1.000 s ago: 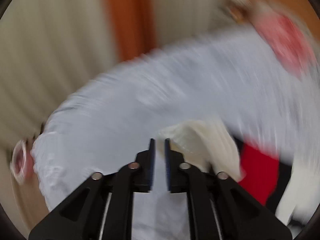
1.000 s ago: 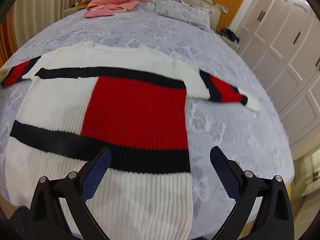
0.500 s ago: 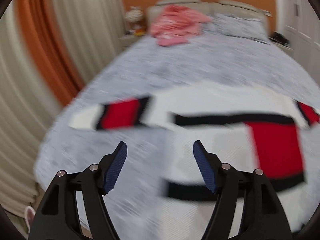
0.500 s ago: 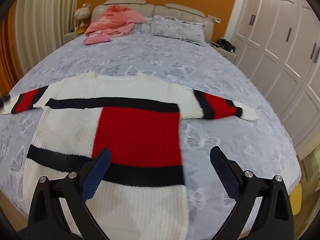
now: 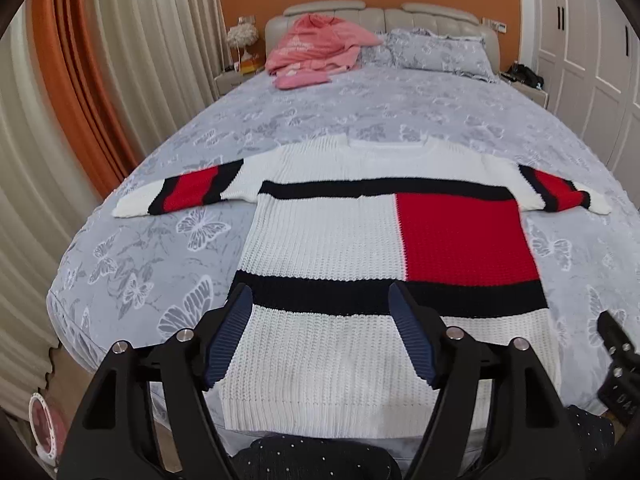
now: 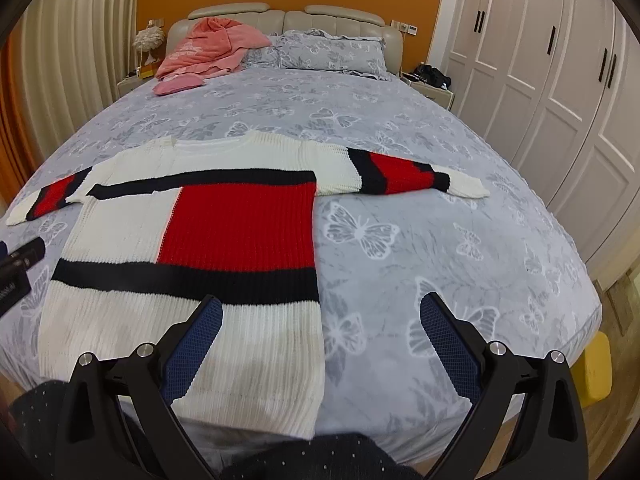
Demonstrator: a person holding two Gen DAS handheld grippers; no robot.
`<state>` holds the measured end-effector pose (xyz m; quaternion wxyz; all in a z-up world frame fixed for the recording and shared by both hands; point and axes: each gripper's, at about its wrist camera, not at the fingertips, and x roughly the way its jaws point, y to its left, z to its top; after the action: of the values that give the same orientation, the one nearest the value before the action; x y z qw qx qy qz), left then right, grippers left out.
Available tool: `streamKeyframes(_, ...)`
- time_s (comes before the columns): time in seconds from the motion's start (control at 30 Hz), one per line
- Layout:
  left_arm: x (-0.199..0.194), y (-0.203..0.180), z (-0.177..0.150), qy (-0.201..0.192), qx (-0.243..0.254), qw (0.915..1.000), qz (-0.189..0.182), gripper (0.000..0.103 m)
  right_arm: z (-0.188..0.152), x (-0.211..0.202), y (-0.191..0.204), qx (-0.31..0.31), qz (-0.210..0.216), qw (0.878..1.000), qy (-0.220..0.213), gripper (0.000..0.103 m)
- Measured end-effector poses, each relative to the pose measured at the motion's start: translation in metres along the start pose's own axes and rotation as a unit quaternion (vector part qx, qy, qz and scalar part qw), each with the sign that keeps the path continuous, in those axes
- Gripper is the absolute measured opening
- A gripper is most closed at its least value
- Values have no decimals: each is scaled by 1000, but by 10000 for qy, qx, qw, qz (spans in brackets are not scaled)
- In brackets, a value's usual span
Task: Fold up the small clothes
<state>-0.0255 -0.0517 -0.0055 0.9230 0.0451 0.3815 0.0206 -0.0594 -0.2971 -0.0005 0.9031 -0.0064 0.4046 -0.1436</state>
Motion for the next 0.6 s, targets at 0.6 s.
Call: streamKeyframes(0.6,-6,-2,-8,-43,11,10000,-75,70,-10,-9,2,-33,18,10000,-47,98)
